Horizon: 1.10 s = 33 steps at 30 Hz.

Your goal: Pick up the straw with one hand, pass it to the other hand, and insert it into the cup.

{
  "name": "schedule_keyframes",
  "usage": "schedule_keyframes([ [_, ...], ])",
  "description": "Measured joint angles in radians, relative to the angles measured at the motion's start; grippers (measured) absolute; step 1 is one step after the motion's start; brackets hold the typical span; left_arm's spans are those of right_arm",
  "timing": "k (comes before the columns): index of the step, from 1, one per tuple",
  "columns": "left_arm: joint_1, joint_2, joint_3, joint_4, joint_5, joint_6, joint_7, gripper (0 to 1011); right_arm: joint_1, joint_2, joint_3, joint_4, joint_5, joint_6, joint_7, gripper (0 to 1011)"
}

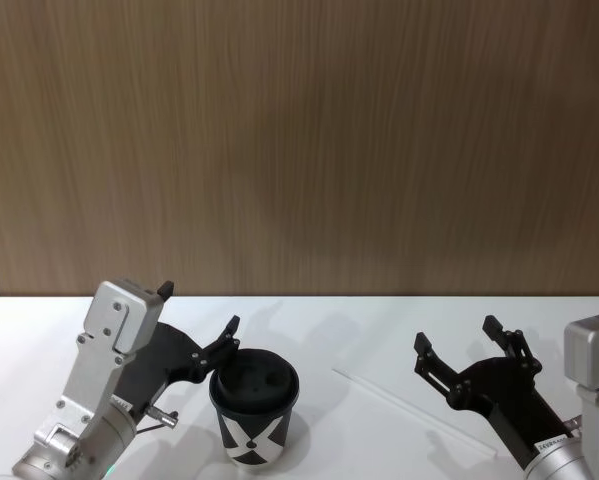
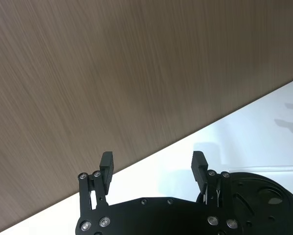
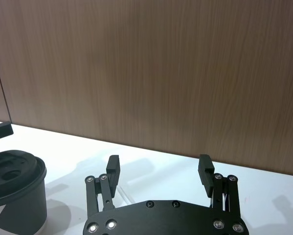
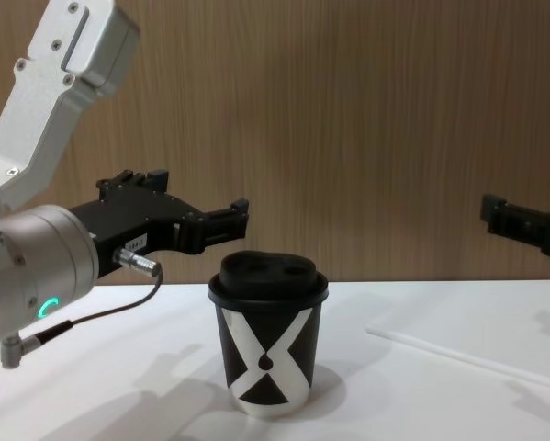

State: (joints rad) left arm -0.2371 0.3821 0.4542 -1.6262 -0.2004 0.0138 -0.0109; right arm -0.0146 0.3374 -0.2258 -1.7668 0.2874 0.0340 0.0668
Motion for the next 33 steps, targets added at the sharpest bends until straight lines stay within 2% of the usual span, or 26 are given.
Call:
schedule_keyframes([
  [33,0.0,0.0,0.0,0.0,0.0,0.0,0.0,999,0.0,0.0,0.0,0.0,0.0,0.0,0.0,1001],
])
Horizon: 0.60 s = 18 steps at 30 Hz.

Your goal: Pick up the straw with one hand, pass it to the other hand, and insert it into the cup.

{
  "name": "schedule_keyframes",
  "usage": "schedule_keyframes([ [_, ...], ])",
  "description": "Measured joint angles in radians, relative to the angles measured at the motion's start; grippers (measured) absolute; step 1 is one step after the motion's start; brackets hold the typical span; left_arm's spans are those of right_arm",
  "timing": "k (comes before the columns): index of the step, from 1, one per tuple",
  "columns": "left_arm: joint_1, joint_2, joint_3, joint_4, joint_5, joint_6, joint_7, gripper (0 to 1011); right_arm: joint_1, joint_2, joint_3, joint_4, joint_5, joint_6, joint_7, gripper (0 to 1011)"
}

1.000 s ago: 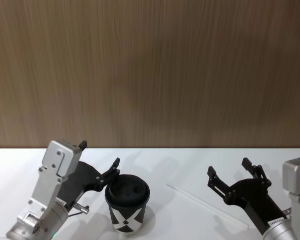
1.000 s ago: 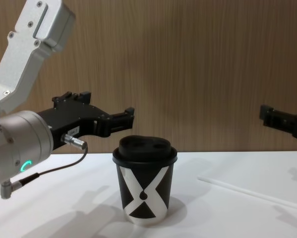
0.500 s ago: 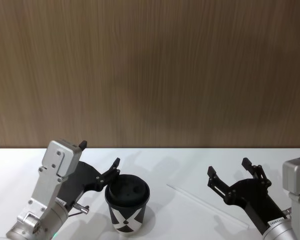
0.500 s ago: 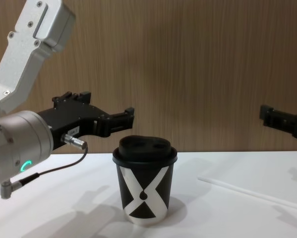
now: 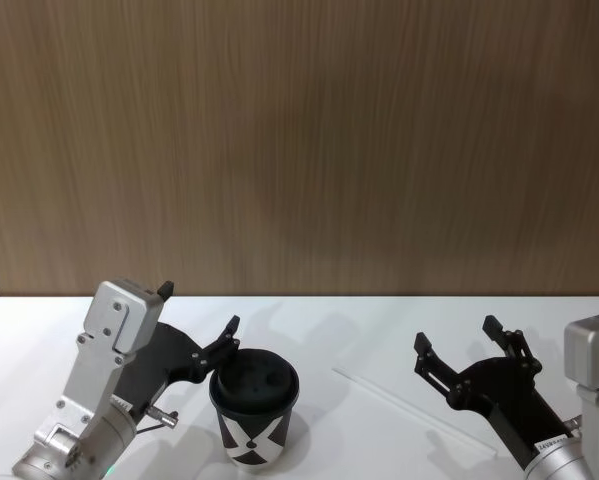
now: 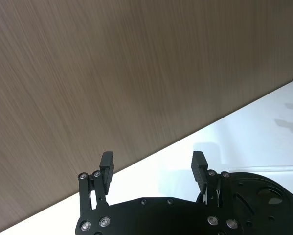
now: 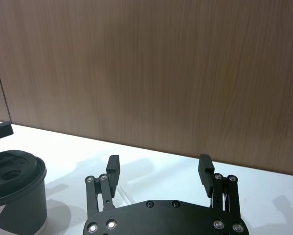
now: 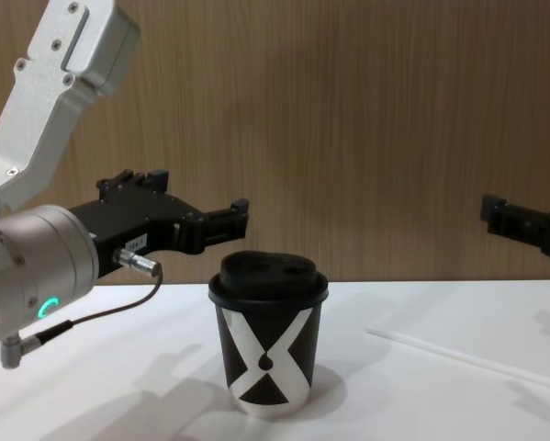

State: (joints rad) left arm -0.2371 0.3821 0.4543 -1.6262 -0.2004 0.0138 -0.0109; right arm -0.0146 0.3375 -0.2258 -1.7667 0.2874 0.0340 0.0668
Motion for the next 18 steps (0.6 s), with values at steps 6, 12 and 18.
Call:
schedule_keyframes([
  [6,0.0,0.0,0.0,0.0,0.0,0.0,0.0,1000,0.0,0.0,0.0,0.0,0.0,0.0,0.0,1001],
  [12,0.0,0.0,0.0,0.0,0.0,0.0,0.0,999,0.0,0.0,0.0,0.0,0.0,0.0,0.0,1001],
  [18,0.0,0.0,0.0,0.0,0.0,0.0,0.0,1000,0.004,0.0,0.0,-0.001,0.001,0.017,0.005,1001],
])
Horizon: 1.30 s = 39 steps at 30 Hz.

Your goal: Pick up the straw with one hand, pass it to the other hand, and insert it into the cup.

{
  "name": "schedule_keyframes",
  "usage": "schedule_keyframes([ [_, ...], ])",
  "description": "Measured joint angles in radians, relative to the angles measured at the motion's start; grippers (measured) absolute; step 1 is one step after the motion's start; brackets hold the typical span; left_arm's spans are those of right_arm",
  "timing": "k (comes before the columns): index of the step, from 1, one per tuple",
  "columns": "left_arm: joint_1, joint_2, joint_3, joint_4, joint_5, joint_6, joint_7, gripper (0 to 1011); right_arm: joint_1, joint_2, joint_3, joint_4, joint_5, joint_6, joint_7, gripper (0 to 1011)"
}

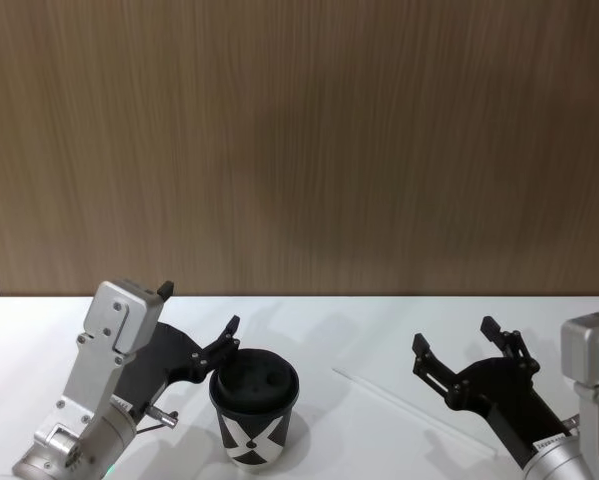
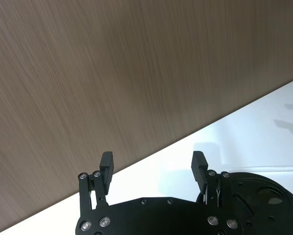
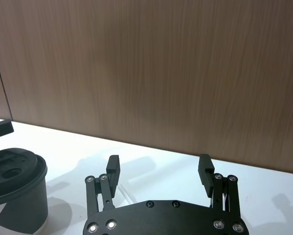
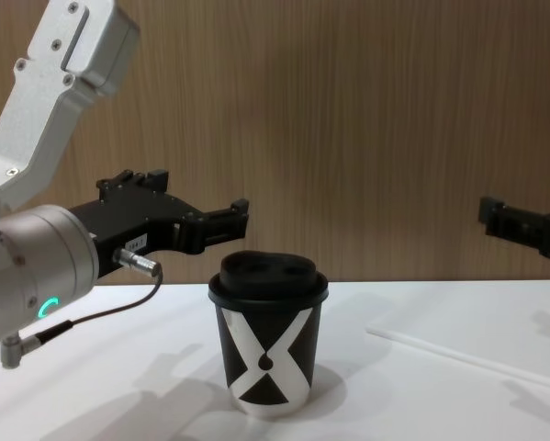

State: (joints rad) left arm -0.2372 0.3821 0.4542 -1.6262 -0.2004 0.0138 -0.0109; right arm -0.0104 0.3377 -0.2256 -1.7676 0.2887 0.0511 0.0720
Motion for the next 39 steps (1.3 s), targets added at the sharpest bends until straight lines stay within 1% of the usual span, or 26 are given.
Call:
schedule_keyframes([
  [6,0.0,0.0,0.0,0.0,0.0,0.0,0.0,1000,0.015,0.011,-0.003,-0.004,0.01,0.051,0.023,1001],
  [7,0.0,0.0,0.0,0.0,0.0,0.0,0.0,1000,0.022,0.017,-0.005,-0.004,0.012,0.067,0.034,1001],
  [10,0.0,0.0,0.0,0.0,0.0,0.0,0.0,1000,0.033,0.026,-0.008,-0.002,0.016,0.089,0.053,1001],
  [14,0.0,0.0,0.0,0.0,0.0,0.0,0.0,999,0.069,0.048,-0.016,0.022,0.02,0.124,0.098,1001],
  [17,0.0,0.0,0.0,0.0,0.0,0.0,0.0,1000,0.089,0.057,-0.019,0.039,0.021,0.137,0.119,1001],
  [21,0.0,0.0,0.0,0.0,0.0,0.0,0.0,1000,0.13,0.074,-0.027,0.075,0.02,0.161,0.157,1001],
  [25,0.0,0.0,0.0,0.0,0.0,0.0,0.0,1000,0.157,0.085,-0.029,0.099,0.014,0.175,0.176,1001],
  [32,0.0,0.0,0.0,0.0,0.0,0.0,0.0,1000,0.182,0.105,-0.026,0.128,0.0,0.2,0.193,1001],
  [39,0.0,0.0,0.0,0.0,0.0,0.0,0.0,1000,0.195,0.129,-0.016,0.155,-0.001,0.218,0.226,1001],
])
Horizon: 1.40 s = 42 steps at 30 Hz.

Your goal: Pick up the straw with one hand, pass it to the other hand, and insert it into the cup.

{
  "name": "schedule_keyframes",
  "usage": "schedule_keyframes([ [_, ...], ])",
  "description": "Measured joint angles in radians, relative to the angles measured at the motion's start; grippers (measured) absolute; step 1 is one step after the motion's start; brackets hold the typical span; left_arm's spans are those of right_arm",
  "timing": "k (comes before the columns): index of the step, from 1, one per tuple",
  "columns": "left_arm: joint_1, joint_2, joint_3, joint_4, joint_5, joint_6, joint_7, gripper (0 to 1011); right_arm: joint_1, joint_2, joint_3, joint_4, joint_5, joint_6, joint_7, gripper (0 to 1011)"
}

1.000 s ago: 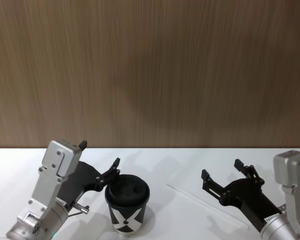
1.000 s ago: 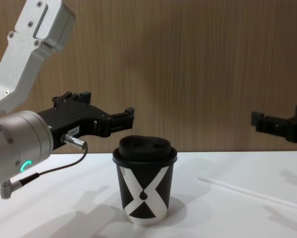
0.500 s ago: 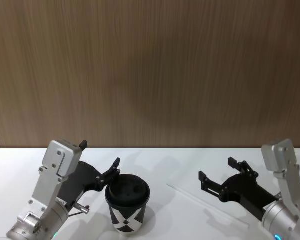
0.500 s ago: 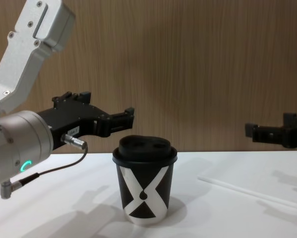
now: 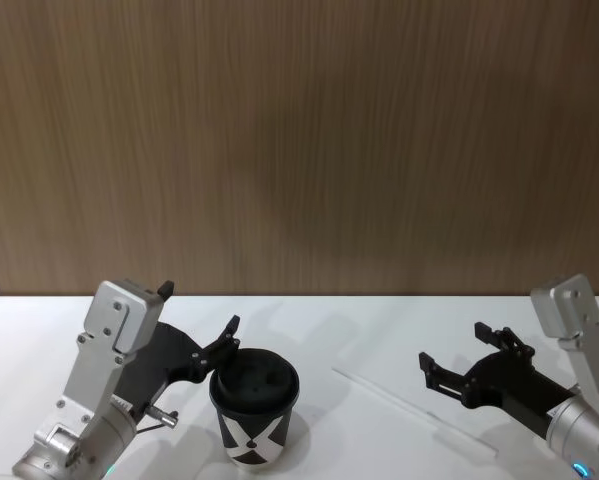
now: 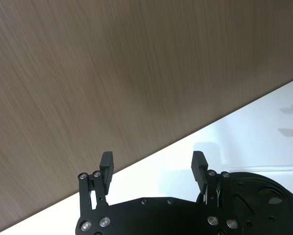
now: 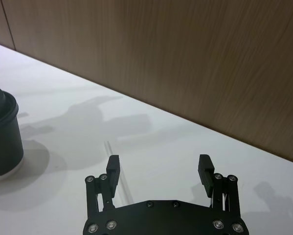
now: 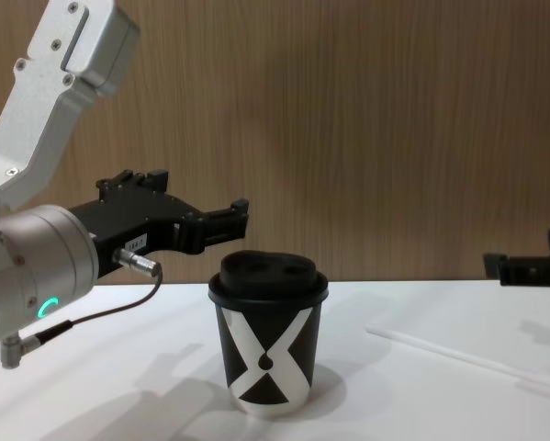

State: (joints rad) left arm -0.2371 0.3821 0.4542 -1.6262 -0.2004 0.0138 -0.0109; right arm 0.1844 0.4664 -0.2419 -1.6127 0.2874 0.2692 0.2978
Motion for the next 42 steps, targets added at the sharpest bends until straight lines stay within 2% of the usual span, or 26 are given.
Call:
schedule_keyframes([
  [14,0.0,0.0,0.0,0.0,0.0,0.0,0.0,1000,0.061,0.086,-0.02,0.099,0.022,0.026,0.158,1001],
  [21,0.0,0.0,0.0,0.0,0.0,0.0,0.0,1000,0.085,0.119,-0.032,0.148,0.032,0.032,0.218,1001],
  [31,0.0,0.0,0.0,0.0,0.0,0.0,0.0,1000,0.104,0.155,-0.043,0.193,0.046,0.044,0.27,1001],
  [42,0.0,0.0,0.0,0.0,0.0,0.0,0.0,1000,0.105,0.186,-0.05,0.202,0.063,0.057,0.304,1001],
])
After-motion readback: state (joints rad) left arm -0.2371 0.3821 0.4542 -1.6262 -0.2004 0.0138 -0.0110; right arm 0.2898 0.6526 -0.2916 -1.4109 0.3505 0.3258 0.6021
